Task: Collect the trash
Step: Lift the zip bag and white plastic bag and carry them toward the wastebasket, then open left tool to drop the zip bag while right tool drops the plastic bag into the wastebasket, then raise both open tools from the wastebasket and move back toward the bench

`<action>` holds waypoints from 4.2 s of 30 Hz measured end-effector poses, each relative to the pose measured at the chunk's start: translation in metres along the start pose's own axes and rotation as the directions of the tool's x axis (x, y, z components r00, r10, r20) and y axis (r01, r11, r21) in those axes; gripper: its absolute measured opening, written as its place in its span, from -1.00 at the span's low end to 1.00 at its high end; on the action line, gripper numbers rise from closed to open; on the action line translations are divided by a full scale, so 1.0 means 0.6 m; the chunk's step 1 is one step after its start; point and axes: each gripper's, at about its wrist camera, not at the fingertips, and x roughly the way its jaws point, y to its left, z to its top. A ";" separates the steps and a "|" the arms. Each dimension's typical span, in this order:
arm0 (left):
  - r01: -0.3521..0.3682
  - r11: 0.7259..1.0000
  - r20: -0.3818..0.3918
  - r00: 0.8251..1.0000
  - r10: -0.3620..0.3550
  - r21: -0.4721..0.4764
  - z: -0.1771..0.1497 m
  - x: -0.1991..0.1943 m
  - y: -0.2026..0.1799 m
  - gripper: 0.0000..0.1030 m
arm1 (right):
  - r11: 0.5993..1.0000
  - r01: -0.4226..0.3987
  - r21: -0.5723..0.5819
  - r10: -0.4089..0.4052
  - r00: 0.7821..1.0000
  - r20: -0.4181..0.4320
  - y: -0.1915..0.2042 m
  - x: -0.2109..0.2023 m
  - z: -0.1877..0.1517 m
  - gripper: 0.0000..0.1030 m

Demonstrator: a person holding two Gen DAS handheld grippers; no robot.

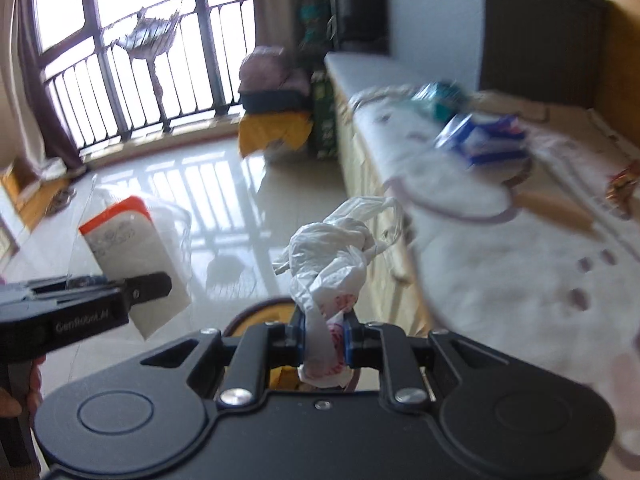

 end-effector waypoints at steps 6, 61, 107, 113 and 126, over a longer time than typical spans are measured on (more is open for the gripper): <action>-0.027 0.998 -0.090 0.996 0.022 -0.057 -0.031 0.056 0.046 -0.44 | 0.999 -0.029 -0.031 0.025 0.992 -0.120 0.030 0.077 -0.033 -0.65; -0.191 0.978 -0.512 0.850 0.123 -0.082 -0.163 0.358 0.119 0.11 | 0.997 -0.037 0.071 0.063 0.912 -0.406 0.009 0.411 -0.072 0.27; -0.239 0.970 -0.421 0.884 0.205 -0.031 -0.080 0.077 0.118 1.00 | 1.000 -0.023 -0.015 0.018 0.964 -0.267 0.011 0.176 -0.037 1.00; -0.240 0.970 -0.358 0.910 0.208 -0.046 -0.060 0.022 0.108 1.00 | 1.000 -0.015 -0.028 0.008 0.973 -0.229 0.014 0.124 -0.041 1.00; -0.196 0.979 -0.235 0.955 0.179 -0.050 -0.043 -0.079 0.072 1.00 | 1.000 -0.003 -0.030 0.000 0.994 -0.107 0.021 0.008 -0.037 1.00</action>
